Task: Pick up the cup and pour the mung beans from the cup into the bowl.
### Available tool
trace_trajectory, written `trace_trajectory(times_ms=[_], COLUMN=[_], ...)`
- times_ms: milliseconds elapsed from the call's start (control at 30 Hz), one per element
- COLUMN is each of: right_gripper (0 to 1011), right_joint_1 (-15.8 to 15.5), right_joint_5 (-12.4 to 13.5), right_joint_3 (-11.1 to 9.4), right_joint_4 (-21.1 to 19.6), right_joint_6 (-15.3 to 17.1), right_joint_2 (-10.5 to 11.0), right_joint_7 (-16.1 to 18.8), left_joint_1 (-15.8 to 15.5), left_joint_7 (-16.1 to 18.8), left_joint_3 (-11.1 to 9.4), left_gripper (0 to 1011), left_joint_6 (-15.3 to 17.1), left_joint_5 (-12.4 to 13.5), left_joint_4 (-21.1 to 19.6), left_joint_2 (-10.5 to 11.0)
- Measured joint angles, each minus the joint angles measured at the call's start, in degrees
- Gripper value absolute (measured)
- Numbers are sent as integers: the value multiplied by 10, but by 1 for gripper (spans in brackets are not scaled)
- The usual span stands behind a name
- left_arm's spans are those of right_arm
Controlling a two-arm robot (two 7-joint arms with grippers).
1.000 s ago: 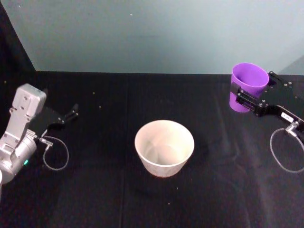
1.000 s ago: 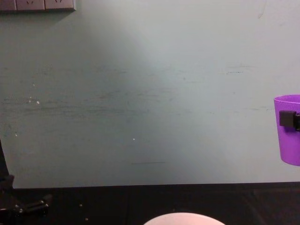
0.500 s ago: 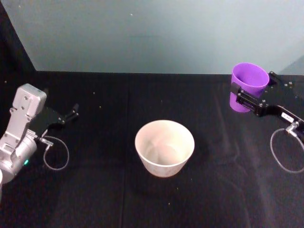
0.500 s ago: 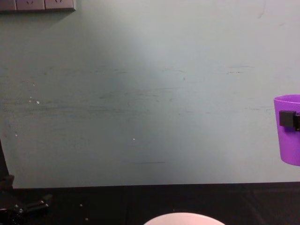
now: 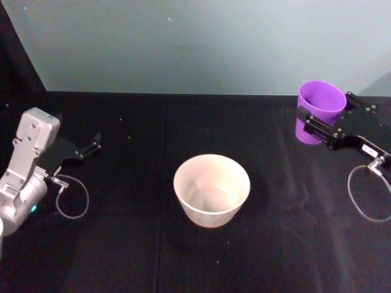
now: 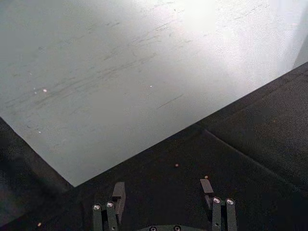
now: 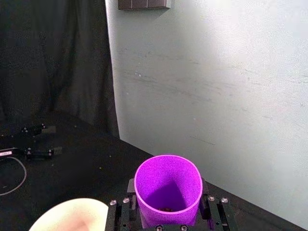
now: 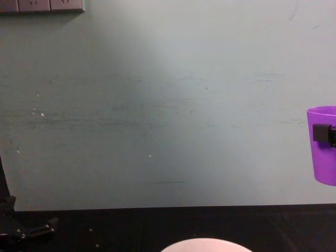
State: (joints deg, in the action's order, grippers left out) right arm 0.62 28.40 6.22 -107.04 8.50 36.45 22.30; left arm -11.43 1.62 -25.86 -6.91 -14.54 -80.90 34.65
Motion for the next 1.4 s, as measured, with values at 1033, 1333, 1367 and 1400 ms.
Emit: trace_trajectory(times_ms=[1033, 1333, 1367, 1400], right_gripper=[724, 724, 724, 724], right_joint_1=[0, 0, 0, 0], right_joint_5=[0, 0, 0, 0], right_joint_3=[0, 0, 0, 0], right_joint_4=[0, 0, 0, 0], right_joint_6=[0, 0, 0, 0], right_joint_2=[0, 0, 0, 0], right_joint_7=[0, 0, 0, 0], left_joint_1=[0, 0, 0, 0], left_joint_7=[0, 0, 0, 0], left_joint_3=[0, 0, 0, 0], left_gripper=[1011, 1011, 1011, 1011], left_joint_6=[0, 0, 0, 0], left_joint_5=[0, 0, 0, 0], left_joint_4=[0, 0, 0, 0], left_joint_2=[0, 0, 0, 0])
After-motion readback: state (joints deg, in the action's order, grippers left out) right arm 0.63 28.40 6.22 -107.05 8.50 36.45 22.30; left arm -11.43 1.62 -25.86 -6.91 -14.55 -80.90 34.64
